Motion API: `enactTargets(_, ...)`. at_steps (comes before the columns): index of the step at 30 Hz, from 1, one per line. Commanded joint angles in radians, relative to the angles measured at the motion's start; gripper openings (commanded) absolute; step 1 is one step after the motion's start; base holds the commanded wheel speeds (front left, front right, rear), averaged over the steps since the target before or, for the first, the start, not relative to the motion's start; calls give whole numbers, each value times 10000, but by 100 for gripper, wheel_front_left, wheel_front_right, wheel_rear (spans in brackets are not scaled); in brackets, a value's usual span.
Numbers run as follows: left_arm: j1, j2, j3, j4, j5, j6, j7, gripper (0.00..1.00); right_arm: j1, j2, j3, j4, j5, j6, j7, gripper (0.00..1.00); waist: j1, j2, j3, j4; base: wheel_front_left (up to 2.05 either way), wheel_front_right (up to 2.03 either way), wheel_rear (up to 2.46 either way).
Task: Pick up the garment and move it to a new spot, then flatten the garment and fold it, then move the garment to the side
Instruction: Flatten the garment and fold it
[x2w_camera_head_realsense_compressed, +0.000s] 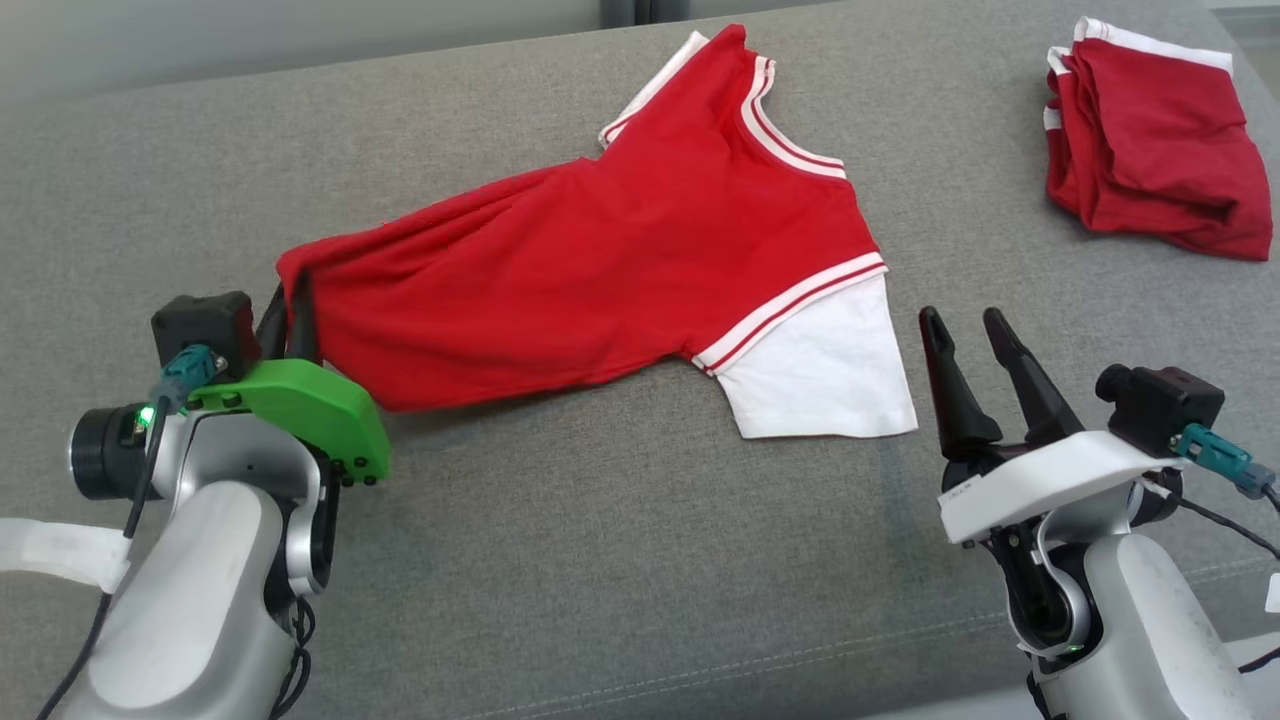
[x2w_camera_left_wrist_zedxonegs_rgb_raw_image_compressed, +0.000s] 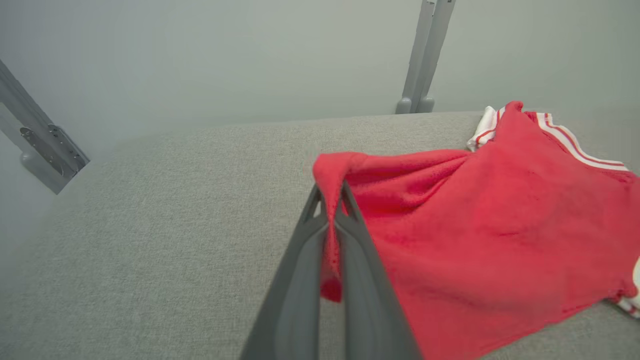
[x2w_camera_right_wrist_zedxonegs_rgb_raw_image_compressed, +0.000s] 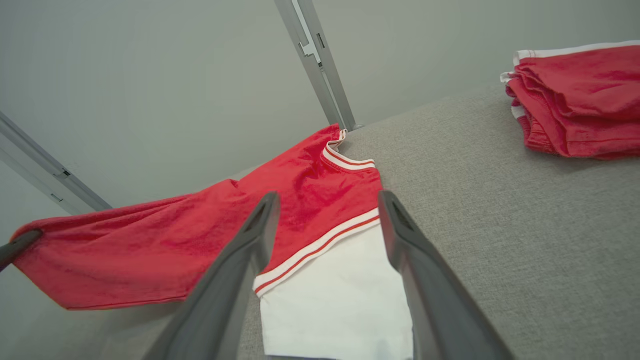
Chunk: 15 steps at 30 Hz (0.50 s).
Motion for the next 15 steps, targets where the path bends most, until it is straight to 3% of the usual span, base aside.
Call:
enactTargets(1, 271, 193, -70, -404, 124, 170, 259, 0, 4, -11, 56, -19, 22, 0, 15, 100, 1, 0, 77, -118, 0, 0, 0)
enactTargets(6, 408, 201, -350, -1179, 165, 338, 886, 0, -191, -3, 188, 70, 112, 0, -57, 100, 1, 0, 252, -452, 0, 0, 0)
enactTargets(15, -813, -951, -1433, 223, 279, -512, 914, 0, -407, 45, 445, 310, 240, 0, -195, 100, 1, 0, 507, -1173, 0, 0, 0)
